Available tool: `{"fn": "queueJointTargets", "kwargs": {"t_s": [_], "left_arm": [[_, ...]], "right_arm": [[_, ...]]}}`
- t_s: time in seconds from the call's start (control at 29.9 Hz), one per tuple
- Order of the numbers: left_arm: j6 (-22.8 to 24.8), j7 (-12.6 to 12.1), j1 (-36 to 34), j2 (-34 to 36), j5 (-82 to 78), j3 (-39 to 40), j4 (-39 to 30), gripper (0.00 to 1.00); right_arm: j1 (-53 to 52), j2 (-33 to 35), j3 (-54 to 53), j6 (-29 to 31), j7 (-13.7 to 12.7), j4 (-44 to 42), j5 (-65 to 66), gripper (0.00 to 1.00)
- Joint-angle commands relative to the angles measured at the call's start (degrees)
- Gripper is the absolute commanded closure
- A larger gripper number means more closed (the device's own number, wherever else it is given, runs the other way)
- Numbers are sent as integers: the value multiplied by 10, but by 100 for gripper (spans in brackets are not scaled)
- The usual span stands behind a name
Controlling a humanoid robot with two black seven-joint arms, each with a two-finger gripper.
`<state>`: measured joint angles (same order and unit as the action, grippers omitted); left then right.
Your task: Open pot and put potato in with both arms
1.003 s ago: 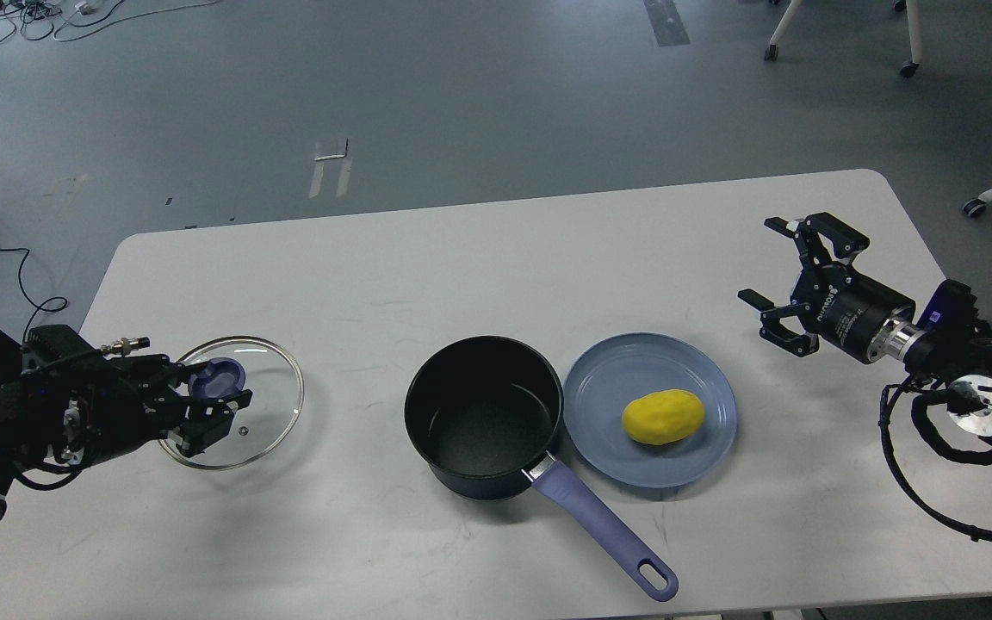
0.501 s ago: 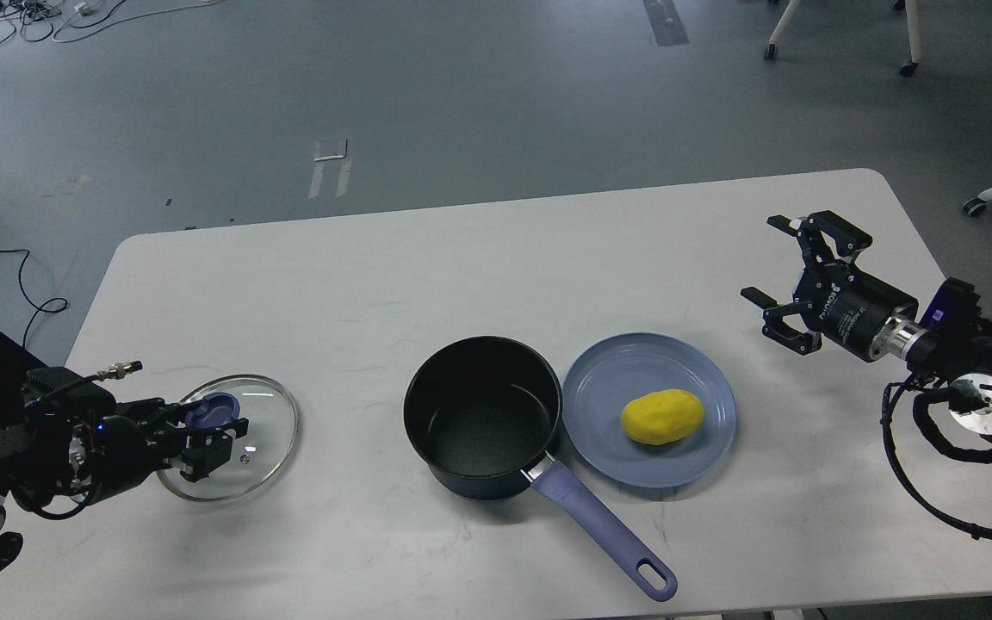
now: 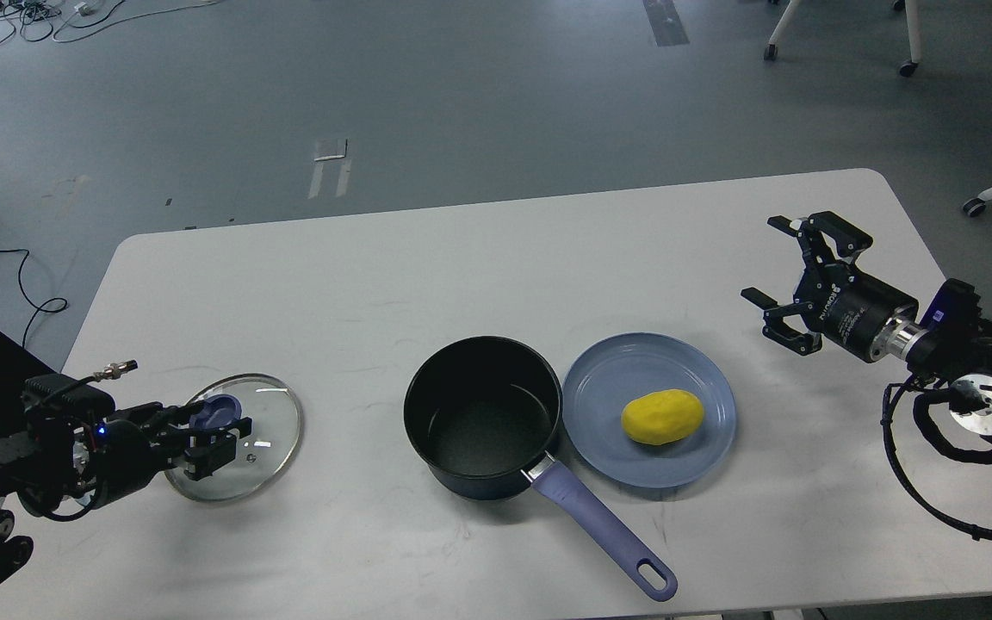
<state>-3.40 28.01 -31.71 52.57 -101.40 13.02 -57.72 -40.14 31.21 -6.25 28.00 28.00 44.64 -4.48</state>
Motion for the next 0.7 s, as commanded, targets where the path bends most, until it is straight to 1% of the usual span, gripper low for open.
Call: {"fn": "queueJointTargets", "kwargs": {"t_s": [0.0, 0.13, 0.2, 0.27, 0.3, 0.33, 0.4, 0.43, 0.5, 0.57, 0.6, 0.67], "left_arm": [[-1, 0, -1, 0, 8, 0, 0, 3], [1, 0, -7, 8, 11, 1, -10, 3], [6, 0, -15, 11, 39, 7, -19, 3], [17, 0, -41, 25, 96, 6, -39, 3], [42, 0, -65, 38, 142, 5, -50, 3], [42, 0, -65, 38, 142, 5, -50, 3], [123, 0, -118, 46, 254, 10, -67, 2], [146, 0, -132, 46, 287, 10, -68, 2], [232, 0, -182, 46, 425, 10, -68, 2], [269, 0, -202, 43, 496, 10, -67, 2], [292, 0, -217, 40, 568, 10, -67, 2], [308, 0, -225, 35, 662, 11, -67, 2]], "right_arm": [[0, 1, 0, 0, 0, 0, 0, 0], [-2, 2, 0, 0, 0, 1, 0, 0], [-6, 3, 3, 0, 0, 3, 1, 0], [-10, 8, 5, 0, 0, 6, 10, 0], [-15, 19, 5, 0, 0, 9, 40, 0], [-15, 19, 5, 0, 0, 9, 40, 0], [-52, 41, 5, 0, 0, 14, 137, 0], [-60, 46, 5, 0, 0, 16, 165, 0], [-92, 67, 5, 0, 0, 29, 260, 0], [-115, 76, 6, 0, 0, 42, 300, 0], [-140, 88, 7, 0, 0, 56, 335, 0], [-172, 101, 11, 0, 0, 78, 385, 0]]}}
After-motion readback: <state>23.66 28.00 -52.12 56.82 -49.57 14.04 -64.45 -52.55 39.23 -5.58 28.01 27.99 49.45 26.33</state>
